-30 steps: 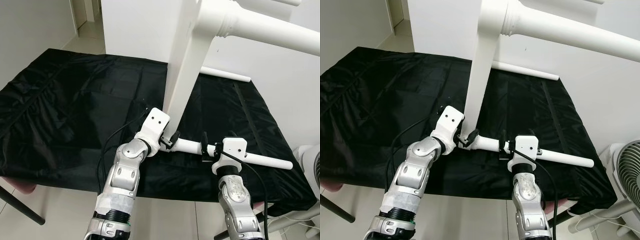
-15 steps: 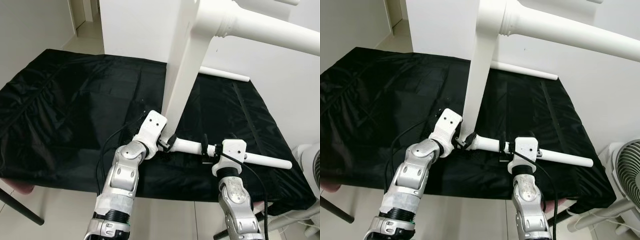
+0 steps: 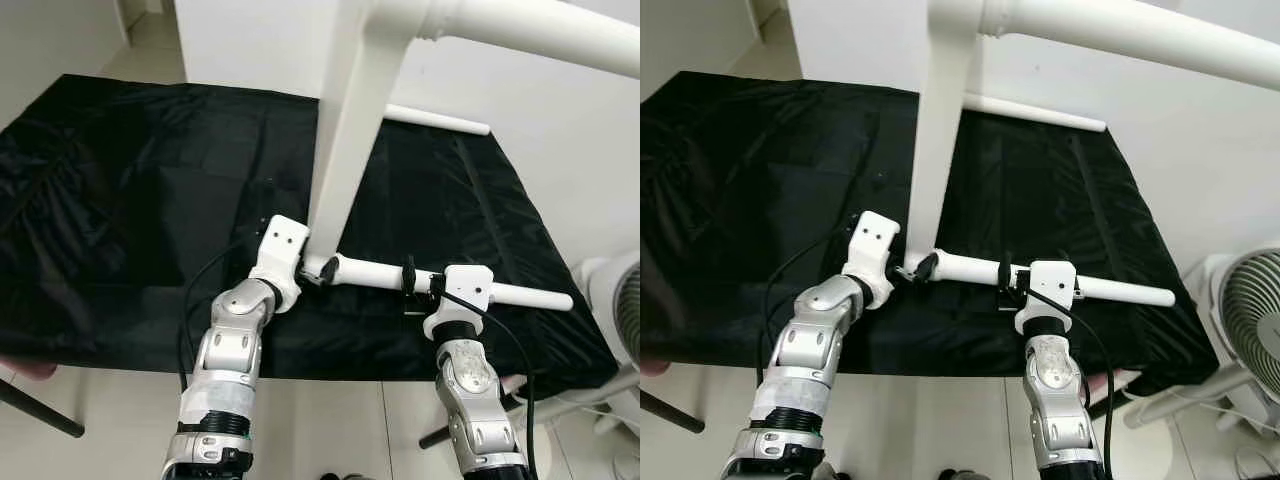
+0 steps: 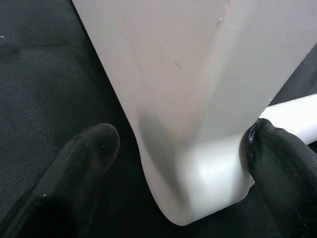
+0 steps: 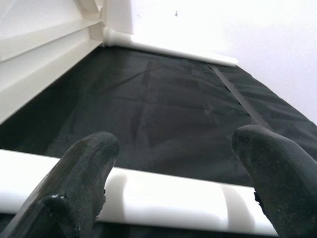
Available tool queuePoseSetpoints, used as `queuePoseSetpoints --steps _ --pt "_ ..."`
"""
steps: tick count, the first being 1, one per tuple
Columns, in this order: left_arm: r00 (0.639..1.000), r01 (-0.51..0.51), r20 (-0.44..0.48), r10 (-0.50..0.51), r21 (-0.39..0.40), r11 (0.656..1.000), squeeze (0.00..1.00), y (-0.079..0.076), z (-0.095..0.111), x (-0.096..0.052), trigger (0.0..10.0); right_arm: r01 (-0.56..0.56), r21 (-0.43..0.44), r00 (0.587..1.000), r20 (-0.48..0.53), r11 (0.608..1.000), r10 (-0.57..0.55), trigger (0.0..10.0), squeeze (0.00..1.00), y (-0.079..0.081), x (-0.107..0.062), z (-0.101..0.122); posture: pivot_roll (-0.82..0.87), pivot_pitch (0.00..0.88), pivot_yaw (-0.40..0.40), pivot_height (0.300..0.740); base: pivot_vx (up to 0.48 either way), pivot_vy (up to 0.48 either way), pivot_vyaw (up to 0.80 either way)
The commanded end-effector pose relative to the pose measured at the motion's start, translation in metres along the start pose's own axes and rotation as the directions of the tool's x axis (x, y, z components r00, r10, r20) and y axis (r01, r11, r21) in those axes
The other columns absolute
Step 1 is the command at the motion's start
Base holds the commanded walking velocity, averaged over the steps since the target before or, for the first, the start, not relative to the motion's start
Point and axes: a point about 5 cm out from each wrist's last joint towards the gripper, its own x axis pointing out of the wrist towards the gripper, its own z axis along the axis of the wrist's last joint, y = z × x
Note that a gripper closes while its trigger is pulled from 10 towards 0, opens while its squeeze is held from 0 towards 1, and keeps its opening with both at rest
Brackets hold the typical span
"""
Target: Building children table
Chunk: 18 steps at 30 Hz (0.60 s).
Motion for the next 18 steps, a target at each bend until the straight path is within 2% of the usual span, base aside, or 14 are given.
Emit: queuePoseSetpoints --steps 1,2,6,9,11,12,13,14,15,16,18 --pt "0.804 -0.548 0.149 0.575 -0.190 0.815 0.00 -0.005 0.078 0.018 10.0 0.018 -0.004 1.000 -0.008 1.000 -0.018 10.0 0.00 -0.004 -0.001 0.000 -0.03 0.157 -0.076 0.740 0.000 0.000 0.00" --pt "0.785 -0.569 0.154 0.600 -0.202 0.797 0.00 -0.003 0.080 0.016 10.0 0.019 -0.003 1.000 -0.010 1.000 -0.019 10.0 0.00 -0.004 -0.001 0.000 -0.03 0.157 -0.076 0.740 0.000 0.000 0.00" --pt "0.761 -0.597 0.156 0.630 -0.211 0.774 0.00 0.003 0.082 0.013 10.0 0.019 0.000 1.000 -0.013 1.000 -0.019 10.0 0.00 -0.003 0.000 -0.001 -0.03 0.156 -0.077 0.740 0.000 0.000 0.00" --pt "0.756 -0.601 0.163 0.634 -0.212 0.771 0.00 0.008 0.084 0.012 10.0 0.012 0.002 1.000 -0.011 1.000 -0.012 10.0 0.00 -0.002 0.000 -0.001 -0.02 0.158 -0.077 0.740 0.000 0.000 0.00" --pt "0.761 -0.594 0.180 0.624 -0.196 0.780 0.00 0.009 0.086 0.011 10.0 0.008 0.003 1.000 -0.013 1.000 -0.008 10.0 0.00 0.000 0.000 -0.001 -0.02 0.154 -0.076 0.740 0.000 0.000 0.00" --pt "0.789 -0.540 0.211 0.576 -0.209 0.816 0.00 0.005 0.089 0.011 10.0 0.005 0.003 1.000 -0.015 1.000 -0.005 10.0 0.00 0.000 0.000 -0.002 -0.02 0.153 -0.075 0.740 0.000 0.000 0.00" --pt "0.789 -0.540 0.211 0.576 -0.209 0.816 0.00 0.005 0.089 0.011 10.0 0.005 0.003 1.000 -0.015 1.000 -0.005 10.0 0.00 0.000 0.000 -0.002 -0.02 0.153 -0.075 0.740 0.000 0.000 0.00" --pt "0.824 -0.465 0.239 0.513 -0.230 0.855 0.00 -0.001 0.090 0.013 10.0 0.002 0.003 1.000 -0.016 1.000 -0.002 10.0 0.00 0.001 -0.001 -0.002 -0.02 0.153 -0.075 0.740 0.000 0.000 0.00" --pt "0.864 -0.340 0.294 0.408 -0.257 0.905 0.00 -0.013 0.094 0.012 10.0 -0.002 0.001 1.000 -0.015 1.000 0.002 10.0 0.00 0.001 -0.001 -0.002 -0.02 0.151 -0.072 0.740 0.000 0.000 0.00" --pt "0.864 -0.340 0.294 0.408 -0.257 0.905 0.00 -0.013 0.094 0.012 10.0 -0.002 0.001 1.000 -0.015 1.000 0.002 10.0 0.00 0.001 -0.001 -0.002 -0.02 0.151 -0.072 0.740 0.000 0.000 0.00" --pt "0.902 -0.103 0.384 0.196 -0.251 0.962 0.00 -0.037 0.096 0.009 10.0 -0.004 -0.005 1.000 -0.026 1.000 0.004 10.0 0.00 0.000 -0.006 -0.005 -0.02 0.146 -0.078 0.740 0.000 0.000 0.00"
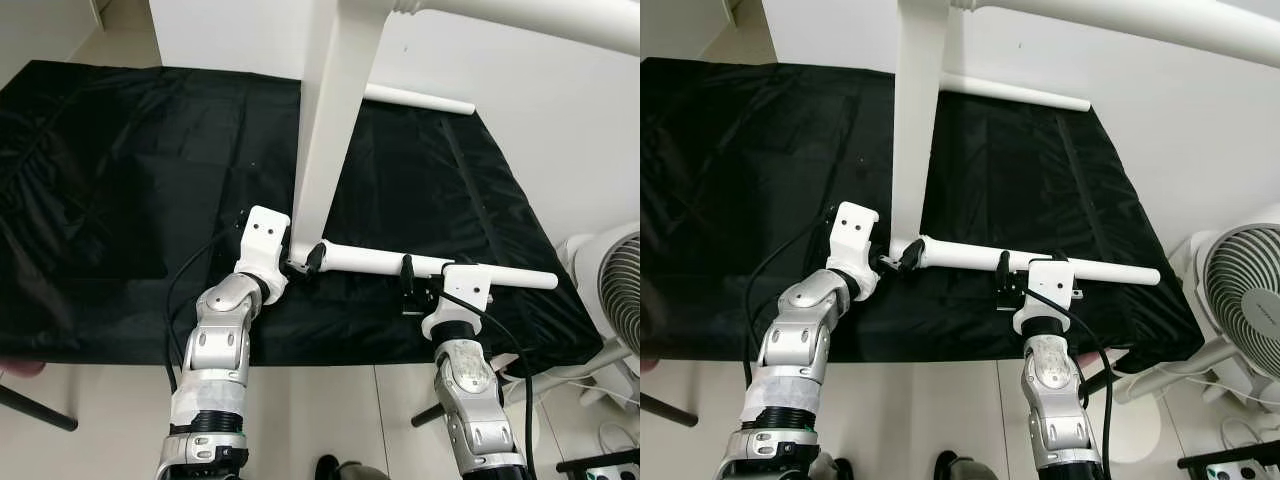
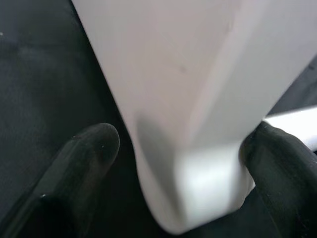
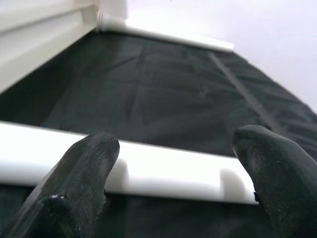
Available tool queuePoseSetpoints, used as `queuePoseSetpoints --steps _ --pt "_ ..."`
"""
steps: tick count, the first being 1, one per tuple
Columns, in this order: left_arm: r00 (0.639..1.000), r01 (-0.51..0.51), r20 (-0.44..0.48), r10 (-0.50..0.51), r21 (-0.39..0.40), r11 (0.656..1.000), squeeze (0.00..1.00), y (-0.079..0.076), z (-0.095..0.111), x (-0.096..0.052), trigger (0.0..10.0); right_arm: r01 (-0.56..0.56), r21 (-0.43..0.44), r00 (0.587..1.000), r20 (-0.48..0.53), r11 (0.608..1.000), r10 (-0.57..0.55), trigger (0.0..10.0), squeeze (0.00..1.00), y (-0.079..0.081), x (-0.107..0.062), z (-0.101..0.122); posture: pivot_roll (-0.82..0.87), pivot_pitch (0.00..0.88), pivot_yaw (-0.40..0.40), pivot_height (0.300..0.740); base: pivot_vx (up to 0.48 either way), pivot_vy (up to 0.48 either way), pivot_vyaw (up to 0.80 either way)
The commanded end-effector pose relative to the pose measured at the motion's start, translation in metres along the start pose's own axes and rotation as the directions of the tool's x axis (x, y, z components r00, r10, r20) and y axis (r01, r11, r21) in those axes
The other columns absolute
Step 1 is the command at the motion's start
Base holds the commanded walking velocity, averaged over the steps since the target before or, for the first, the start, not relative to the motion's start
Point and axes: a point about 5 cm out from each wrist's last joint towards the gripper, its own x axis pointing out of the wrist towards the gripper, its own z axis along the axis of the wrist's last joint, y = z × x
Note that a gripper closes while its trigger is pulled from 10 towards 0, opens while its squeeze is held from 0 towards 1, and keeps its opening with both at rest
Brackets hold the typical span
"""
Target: Building children table
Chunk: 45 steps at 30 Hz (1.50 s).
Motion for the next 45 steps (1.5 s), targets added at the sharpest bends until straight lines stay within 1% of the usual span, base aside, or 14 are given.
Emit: queuePoseSetpoints --steps 1,2,3,6,11,14,15,16,17,18,19,20,21,45 --pt "0.947 -0.020 0.311 0.078 -0.184 0.983 0.00 -0.055 0.075 0.021 10.0 0.003 -0.006 1.000 -0.026 1.000 -0.004 10.0 0.00 -0.002 -0.004 -0.005 -0.02 0.134 -0.075 0.740 0.000 0.000 0.00" --pt "0.943 0.049 0.332 0.016 -0.186 0.981 0.00 -0.061 0.075 0.020 10.0 0.001 -0.008 1.000 -0.028 1.000 -0.001 10.0 0.00 -0.001 -0.005 -0.006 -0.02 0.134 -0.075 0.740 0.000 0.000 0.00" --pt "0.938 0.075 0.348 -0.002 -0.197 0.978 0.00 -0.064 0.078 0.020 10.0 0.000 -0.007 1.000 -0.026 1.000 0.000 10.0 0.00 -0.001 -0.003 -0.006 -0.02 0.130 -0.074 0.740 0.000 0.000 0.00" --pt "0.924 0.081 0.383 -0.006 -0.179 0.980 0.00 -0.068 0.086 0.020 10.0 -0.006 -0.007 1.000 -0.012 1.000 0.006 10.0 0.00 0.001 0.000 -0.003 -0.01 0.132 -0.077 0.740 0.000 0.000 0.00" --pt "0.915 0.081 0.402 -0.003 -0.178 0.981 0.00 -0.069 0.092 0.021 10.0 -0.009 -0.009 1.000 -0.021 1.000 0.008 10.0 0.00 0.001 -0.001 -0.006 -0.01 0.116 -0.079 0.740 0.000 0.000 0.00" --pt "0.902 0.013 0.427 0.064 -0.175 0.984 0.00 -0.065 0.102 0.026 10.0 -0.020 -0.008 1.000 -0.022 1.000 0.020 10.0 0.00 0.004 0.001 -0.006 0.00 0.120 -0.082 0.740 0.000 0.000 0.00" --pt "0.902 0.013 0.427 0.064 -0.175 0.984 0.00 -0.065 0.102 0.026 10.0 -0.020 -0.008 1.000 -0.022 1.000 0.020 10.0 0.00 0.004 0.001 -0.006 0.00 0.120 -0.082 0.740 0.000 0.000 0.00" --pt "0.898 -0.016 0.430 0.097 -0.189 0.982 0.00 -0.064 0.105 0.027 10.0 -0.020 -0.007 1.000 -0.020 1.000 0.020 10.0 0.00 0.004 0.002 -0.006 0.00 0.117 -0.082 0.740 0.000 0.000 0.00" --pt "0.897 -0.065 0.419 0.140 -0.189 0.980 0.00 -0.061 0.105 0.028 10.0 -0.021 -0.007 1.000 -0.020 1.000 0.021 10.0 0.00 0.004 0.002 -0.006 0.00 0.110 -0.080 0.740 0.000 0.000 0.00" --pt "0.897 -0.144 0.389 0.211 -0.194 0.970 0.00 -0.055 0.104 0.029 10.0 -0.024 -0.007 0.999 -0.021 1.000 0.024 10.0 0.00 0.005 0.002 -0.006 0.00 0.110 -0.080 0.740 0.000 0.000 0.00" --pt "0.895 -0.177 0.379 0.235 -0.183 0.967 0.00 -0.052 0.103 0.030 10.0 -0.026 -0.007 0.999 -0.020 1.000 0.026 10.0 0.00 0.006 0.002 -0.006 0.00 0.110 -0.080 0.740 0.000 0.000 0.00" --pt "0.895 -0.177 0.379 0.235 -0.183 0.967 0.00 -0.052 0.103 0.030 10.0 -0.026 -0.007 0.999 -0.020 1.000 0.026 10.0 0.00 0.006 0.002 -0.006 0.00 0.110 -0.080 0.740 0.000 0.000 0.00" --pt "0.888 -0.212 0.374 0.267 -0.182 0.960 0.00 -0.046 0.102 0.030 10.0 -0.026 -0.006 0.999 -0.020 1.000 0.026 10.0 0.00 0.006 0.002 -0.006 0.00 0.111 -0.080 0.740 0.000 0.000 0.00" --pt "0.888 -0.212 0.374 0.267 -0.182 0.960 0.00 -0.046 0.102 0.030 10.0 -0.026 -0.006 0.999 -0.020 1.000 0.026 10.0 0.00 0.006 0.002 -0.006 0.00 0.111 -0.080 0.740 0.000 0.000 0.00"
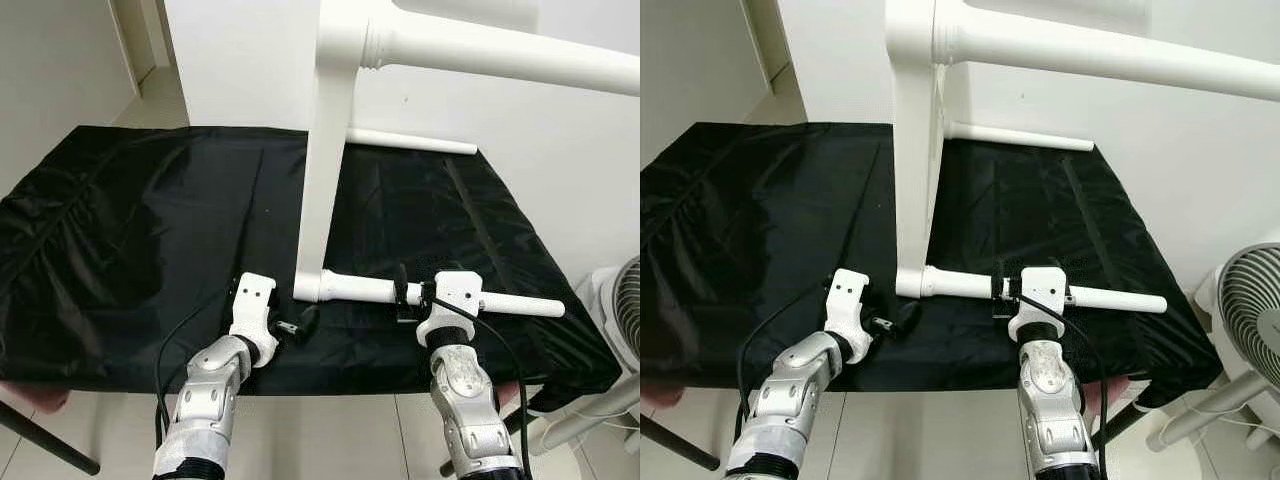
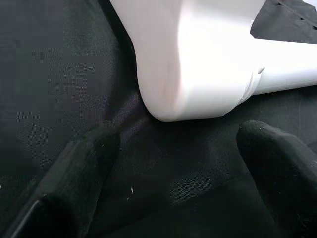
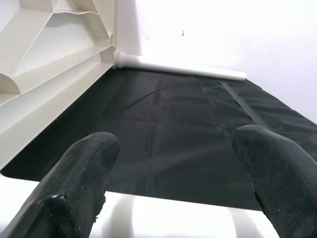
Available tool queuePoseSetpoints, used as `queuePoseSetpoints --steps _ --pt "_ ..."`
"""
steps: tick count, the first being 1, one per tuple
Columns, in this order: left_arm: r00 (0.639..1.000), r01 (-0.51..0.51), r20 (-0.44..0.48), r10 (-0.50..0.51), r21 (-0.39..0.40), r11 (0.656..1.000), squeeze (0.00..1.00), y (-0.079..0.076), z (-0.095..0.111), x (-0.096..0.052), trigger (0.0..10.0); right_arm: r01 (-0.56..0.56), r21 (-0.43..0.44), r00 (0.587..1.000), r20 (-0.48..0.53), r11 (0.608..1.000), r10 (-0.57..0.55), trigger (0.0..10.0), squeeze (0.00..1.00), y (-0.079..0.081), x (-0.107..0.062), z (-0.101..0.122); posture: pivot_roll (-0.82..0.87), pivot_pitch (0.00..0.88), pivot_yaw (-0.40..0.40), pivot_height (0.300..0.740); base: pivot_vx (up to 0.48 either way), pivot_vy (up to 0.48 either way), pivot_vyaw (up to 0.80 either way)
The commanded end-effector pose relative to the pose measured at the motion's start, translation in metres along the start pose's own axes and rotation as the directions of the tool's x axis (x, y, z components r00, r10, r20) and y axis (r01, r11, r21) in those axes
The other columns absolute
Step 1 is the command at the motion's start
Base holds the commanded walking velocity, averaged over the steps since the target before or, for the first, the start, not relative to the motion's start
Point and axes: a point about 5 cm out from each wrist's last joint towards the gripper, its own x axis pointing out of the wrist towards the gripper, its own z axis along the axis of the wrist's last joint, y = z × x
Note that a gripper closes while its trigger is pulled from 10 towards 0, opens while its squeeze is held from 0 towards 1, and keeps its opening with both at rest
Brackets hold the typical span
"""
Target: Building children table
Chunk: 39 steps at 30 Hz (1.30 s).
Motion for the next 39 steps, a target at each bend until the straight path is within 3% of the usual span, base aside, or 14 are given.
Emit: queuePoseSetpoints --steps 1,37,38,39 --pt "0.752 -0.214 0.619 0.224 -0.092 0.973 0.00 -0.0785 0.1969 0.0169 10.0 0.000 -0.001 1.000 -0.006 1.000 0.000 10.0 0.00 0.0000 -0.0014 -0.0020 0.00 0.111 -0.080 0.740 0.000 0.000 0.00" --pt "0.752 -0.214 0.619 0.224 -0.092 0.973 0.00 -0.0785 0.1969 0.0169 10.0 0.000 -0.001 1.000 -0.006 1.000 0.000 10.0 0.00 0.0000 -0.0014 -0.0020 0.00 0.111 -0.080 0.740 0.000 0.000 0.00" --pt "0.746 -0.246 0.622 0.239 -0.076 0.966 0.00 -0.0742 0.1977 0.0157 10.0 0.000 -0.001 1.000 -0.007 1.000 0.000 10.0 0.00 0.0004 -0.0016 -0.0023 0.00 0.000 0.000 0.740 0.000 0.000 0.00" --pt "0.746 -0.246 0.622 0.239 -0.076 0.966 0.00 -0.0742 0.1977 0.0157 10.0 0.000 -0.001 1.000 -0.007 1.000 0.000 10.0 0.00 0.0004 -0.0016 -0.0023 0.00 0.000 0.000 0.740 0.000 0.000 0.00"
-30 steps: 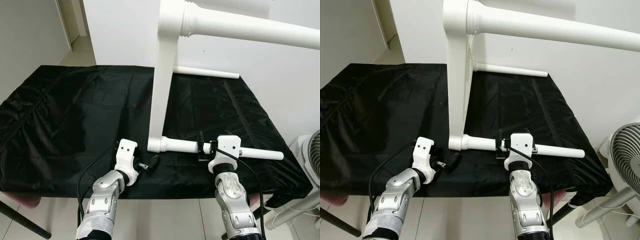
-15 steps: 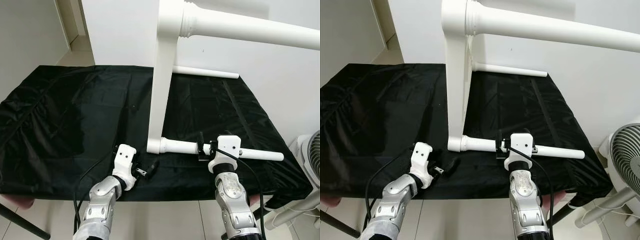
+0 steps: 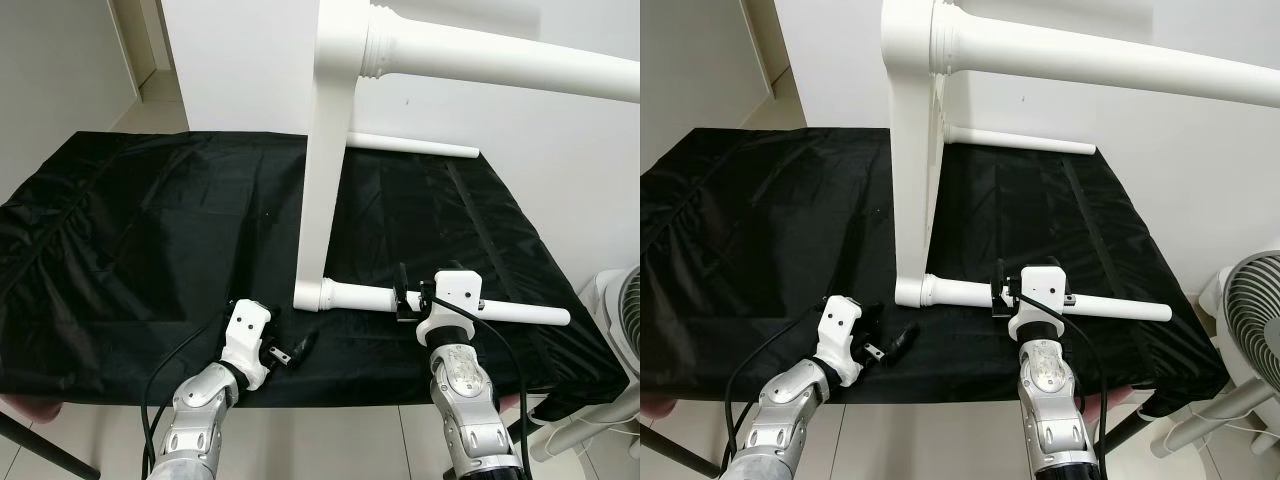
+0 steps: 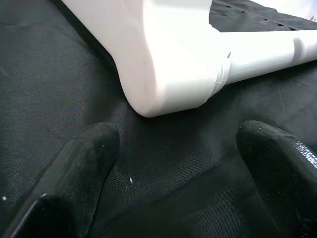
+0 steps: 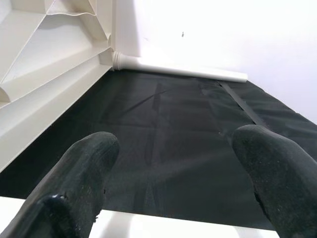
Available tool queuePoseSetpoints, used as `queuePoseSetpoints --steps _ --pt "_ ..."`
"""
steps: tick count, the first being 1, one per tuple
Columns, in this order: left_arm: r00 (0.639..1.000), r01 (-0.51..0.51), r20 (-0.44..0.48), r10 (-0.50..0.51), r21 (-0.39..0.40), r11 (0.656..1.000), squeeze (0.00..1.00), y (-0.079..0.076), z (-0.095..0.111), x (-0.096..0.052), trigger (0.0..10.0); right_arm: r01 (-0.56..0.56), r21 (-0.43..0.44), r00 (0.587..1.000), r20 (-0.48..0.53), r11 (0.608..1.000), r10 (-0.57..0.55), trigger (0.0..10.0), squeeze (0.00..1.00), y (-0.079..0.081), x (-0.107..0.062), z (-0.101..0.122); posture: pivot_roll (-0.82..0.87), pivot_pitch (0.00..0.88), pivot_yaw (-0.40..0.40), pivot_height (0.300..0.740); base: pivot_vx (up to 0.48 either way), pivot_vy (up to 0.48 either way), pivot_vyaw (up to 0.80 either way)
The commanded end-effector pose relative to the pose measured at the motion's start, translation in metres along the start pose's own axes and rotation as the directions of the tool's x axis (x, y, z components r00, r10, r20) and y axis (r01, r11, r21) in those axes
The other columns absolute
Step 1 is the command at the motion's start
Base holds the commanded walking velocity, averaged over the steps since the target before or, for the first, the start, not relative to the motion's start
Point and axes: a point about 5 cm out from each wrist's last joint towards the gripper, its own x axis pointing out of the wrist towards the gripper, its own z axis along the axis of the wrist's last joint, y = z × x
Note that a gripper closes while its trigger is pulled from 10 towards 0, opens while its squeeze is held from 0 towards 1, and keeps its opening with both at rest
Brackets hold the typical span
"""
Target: Building children table
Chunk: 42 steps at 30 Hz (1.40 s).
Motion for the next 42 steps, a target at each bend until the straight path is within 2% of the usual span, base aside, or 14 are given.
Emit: queuePoseSetpoints --steps 1,2,3,4,5,18,29,30,42 --pt "0.765 -0.329 0.550 0.335 -0.114 0.937 0.00 -0.023 0.212 0.049 10.0 -0.033 -0.017 0.999 -0.015 0.999 0.033 10.0 0.00 0.001 -0.005 -0.009 0.05 0.000 0.000 0.740 0.000 0.000 0.00" --pt "0.753 -0.312 0.600 0.270 -0.036 0.950 0.00 -0.017 0.202 0.030 10.0 -0.060 -0.029 0.998 -0.023 0.998 0.059 10.0 0.00 0.001 -0.008 -0.014 0.05 0.000 0.000 0.740 0.000 0.000 0.00" --pt "0.753 -0.312 0.600 0.270 -0.036 0.950 0.00 -0.017 0.202 0.030 10.0 -0.060 -0.029 0.998 -0.023 0.998 0.059 10.0 0.00 0.001 -0.008 -0.014 0.05 0.000 0.000 0.740 0.000 0.000 0.00" --pt "0.748 -0.299 0.627 0.219 0.023 0.954 0.00 -0.015 0.195 0.018 10.0 -0.078 -0.037 0.997 -0.028 0.996 0.077 10.0 0.00 0.002 -0.009 -0.018 0.05 0.000 0.000 0.740 0.000 0.000 0.00" --pt "0.745 -0.289 0.639 0.191 0.051 0.956 0.00 -0.014 0.192 0.012 10.0 -0.087 -0.041 0.996 -0.031 0.995 0.086 10.0 0.00 0.002 -0.010 -0.020 0.05 0.000 0.000 0.740 0.000 0.000 0.00" --pt "0.732 -0.276 0.659 0.175 0.052 0.960 0.00 -0.014 0.196 0.014 10.0 -0.089 -0.042 0.996 -0.022 0.995 0.088 10.0 0.00 0.002 -0.005 -0.020 0.05 0.000 0.000 0.740 0.000 0.000 0.00" --pt "0.727 -0.272 0.668 0.162 0.064 0.960 0.00 -0.014 0.194 0.013 10.0 -0.113 -0.041 0.993 -0.050 0.993 0.111 10.0 0.00 0.003 -0.016 -0.037 0.06 0.000 0.000 0.740 0.000 0.000 0.00" --pt "0.725 -0.272 0.670 0.160 0.065 0.960 0.00 -0.014 0.195 0.013 10.0 -0.118 -0.040 0.992 -0.056 0.992 0.116 10.0 0.00 0.003 -0.018 -0.039 0.06 0.068 -0.106 0.740 0.000 0.000 0.00" --pt "0.725 -0.272 0.670 0.160 0.065 0.960 0.00 -0.014 0.195 0.013 10.0 -0.118 -0.040 0.992 -0.056 0.992 0.116 10.0 0.00 0.003 -0.018 -0.039 0.06 0.068 -0.106 0.740 0.000 0.000 0.00"
